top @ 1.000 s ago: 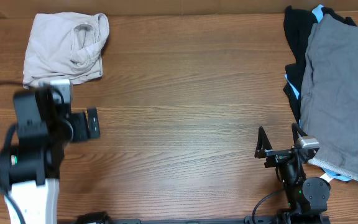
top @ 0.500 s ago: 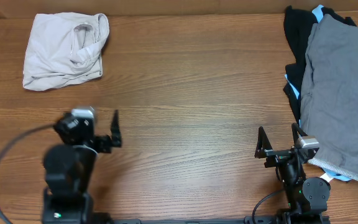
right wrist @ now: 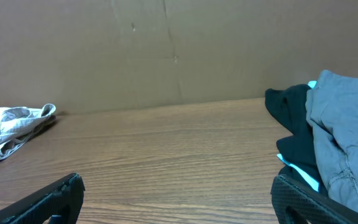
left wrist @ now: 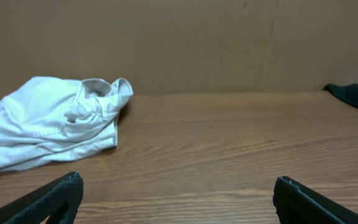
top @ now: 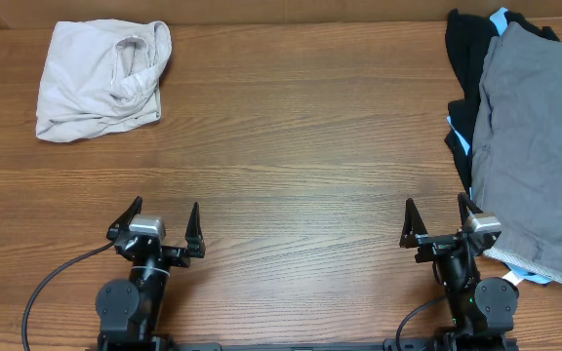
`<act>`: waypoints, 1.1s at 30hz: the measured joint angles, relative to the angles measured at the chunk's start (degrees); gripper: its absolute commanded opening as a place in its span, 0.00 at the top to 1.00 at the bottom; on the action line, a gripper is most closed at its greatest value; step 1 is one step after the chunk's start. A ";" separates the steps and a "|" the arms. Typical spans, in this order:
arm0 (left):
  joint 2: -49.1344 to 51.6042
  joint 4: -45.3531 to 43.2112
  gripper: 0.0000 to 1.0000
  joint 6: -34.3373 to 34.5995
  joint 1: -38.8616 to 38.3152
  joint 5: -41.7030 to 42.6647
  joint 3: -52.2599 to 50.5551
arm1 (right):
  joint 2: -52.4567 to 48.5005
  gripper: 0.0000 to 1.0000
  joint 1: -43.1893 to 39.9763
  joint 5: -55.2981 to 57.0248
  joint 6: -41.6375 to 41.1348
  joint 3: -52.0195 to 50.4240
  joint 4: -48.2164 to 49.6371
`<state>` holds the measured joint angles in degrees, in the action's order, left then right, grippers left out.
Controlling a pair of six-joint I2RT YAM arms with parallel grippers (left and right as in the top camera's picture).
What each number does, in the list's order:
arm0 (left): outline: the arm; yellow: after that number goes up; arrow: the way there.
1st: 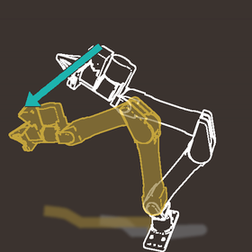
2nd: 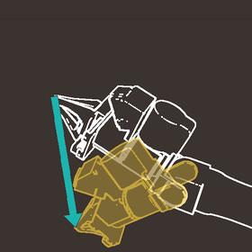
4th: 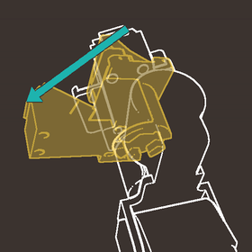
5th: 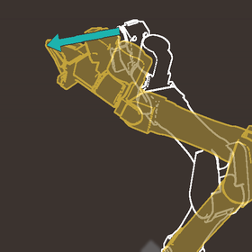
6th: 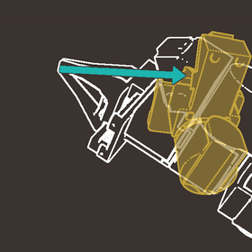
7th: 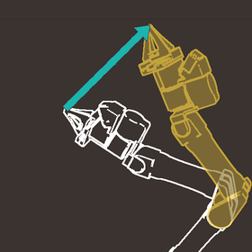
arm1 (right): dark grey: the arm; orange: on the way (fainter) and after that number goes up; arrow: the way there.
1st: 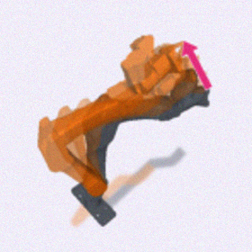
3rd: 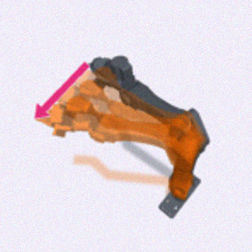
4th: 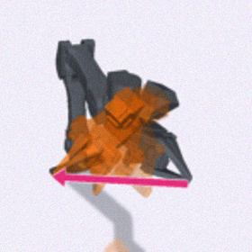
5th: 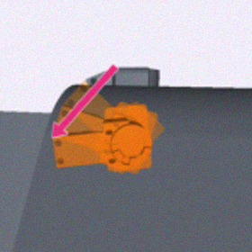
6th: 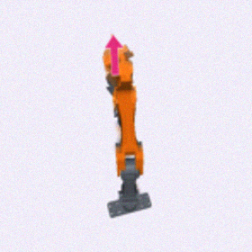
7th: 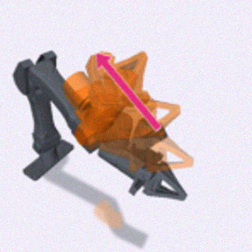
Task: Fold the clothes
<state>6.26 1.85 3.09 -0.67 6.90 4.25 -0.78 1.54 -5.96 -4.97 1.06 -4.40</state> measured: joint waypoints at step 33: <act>-5.29 2.01 0.00 0.20 2.69 0.00 -3.54 | 0.00 0.00 0.00 0.02 0.00 0.00 0.00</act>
